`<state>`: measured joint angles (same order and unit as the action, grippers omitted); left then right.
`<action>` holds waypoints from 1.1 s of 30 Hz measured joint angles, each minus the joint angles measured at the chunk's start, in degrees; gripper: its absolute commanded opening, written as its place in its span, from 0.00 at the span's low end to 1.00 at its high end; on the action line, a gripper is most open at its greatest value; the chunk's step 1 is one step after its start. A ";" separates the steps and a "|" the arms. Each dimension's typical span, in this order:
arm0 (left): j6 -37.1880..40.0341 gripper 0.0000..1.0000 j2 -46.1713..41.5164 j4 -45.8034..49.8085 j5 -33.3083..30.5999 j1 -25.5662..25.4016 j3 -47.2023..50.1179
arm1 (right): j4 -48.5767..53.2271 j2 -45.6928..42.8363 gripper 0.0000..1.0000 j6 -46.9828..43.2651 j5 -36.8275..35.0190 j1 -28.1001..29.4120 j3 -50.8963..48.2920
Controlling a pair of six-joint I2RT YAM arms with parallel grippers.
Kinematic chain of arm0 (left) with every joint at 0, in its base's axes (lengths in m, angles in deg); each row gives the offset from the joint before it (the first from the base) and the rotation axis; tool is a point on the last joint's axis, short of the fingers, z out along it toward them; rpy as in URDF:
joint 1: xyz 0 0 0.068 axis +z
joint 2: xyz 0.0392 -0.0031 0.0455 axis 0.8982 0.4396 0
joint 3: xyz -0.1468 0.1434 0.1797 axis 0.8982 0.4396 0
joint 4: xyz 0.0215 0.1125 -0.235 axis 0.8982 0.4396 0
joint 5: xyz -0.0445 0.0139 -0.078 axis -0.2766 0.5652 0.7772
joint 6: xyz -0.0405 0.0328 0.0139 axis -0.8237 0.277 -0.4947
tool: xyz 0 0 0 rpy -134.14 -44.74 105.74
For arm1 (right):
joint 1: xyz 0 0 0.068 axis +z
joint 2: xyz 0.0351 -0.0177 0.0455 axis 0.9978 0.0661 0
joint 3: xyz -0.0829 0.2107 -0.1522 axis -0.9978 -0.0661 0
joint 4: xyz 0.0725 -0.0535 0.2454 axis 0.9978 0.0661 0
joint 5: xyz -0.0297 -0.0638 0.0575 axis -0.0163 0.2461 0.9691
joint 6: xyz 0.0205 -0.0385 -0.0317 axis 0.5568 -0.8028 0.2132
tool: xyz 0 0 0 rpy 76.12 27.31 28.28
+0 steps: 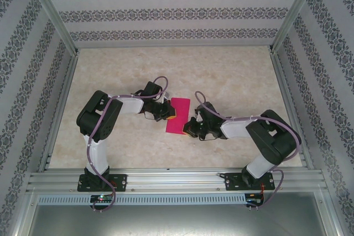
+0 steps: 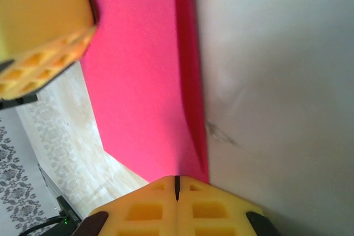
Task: Fold a paper plane with a square sheet of paper (pick it up from the middle)
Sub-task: Fold the triangle a second time at the center of the table.
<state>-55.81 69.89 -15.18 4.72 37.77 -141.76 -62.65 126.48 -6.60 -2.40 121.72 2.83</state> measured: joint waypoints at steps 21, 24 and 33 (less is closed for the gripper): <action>0.00 0.08 0.00 -0.11 0.20 0.00 0.00 | 2.43 2.93 0.06 -1.53 -0.35 -0.02 9.09; 0.02 0.09 0.00 -0.13 0.20 0.00 0.00 | 2.23 5.92 0.05 -1.51 -0.33 -0.02 8.22; 1.40 0.16 -0.66 1.77 -0.55 -0.04 -0.48 | -2.56 6.27 0.03 -1.25 -0.09 -0.11 5.33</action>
<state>-54.41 69.23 -13.40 4.17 37.72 -142.24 -65.21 132.75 -7.85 -2.49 121.61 8.17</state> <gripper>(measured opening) 0.141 0.054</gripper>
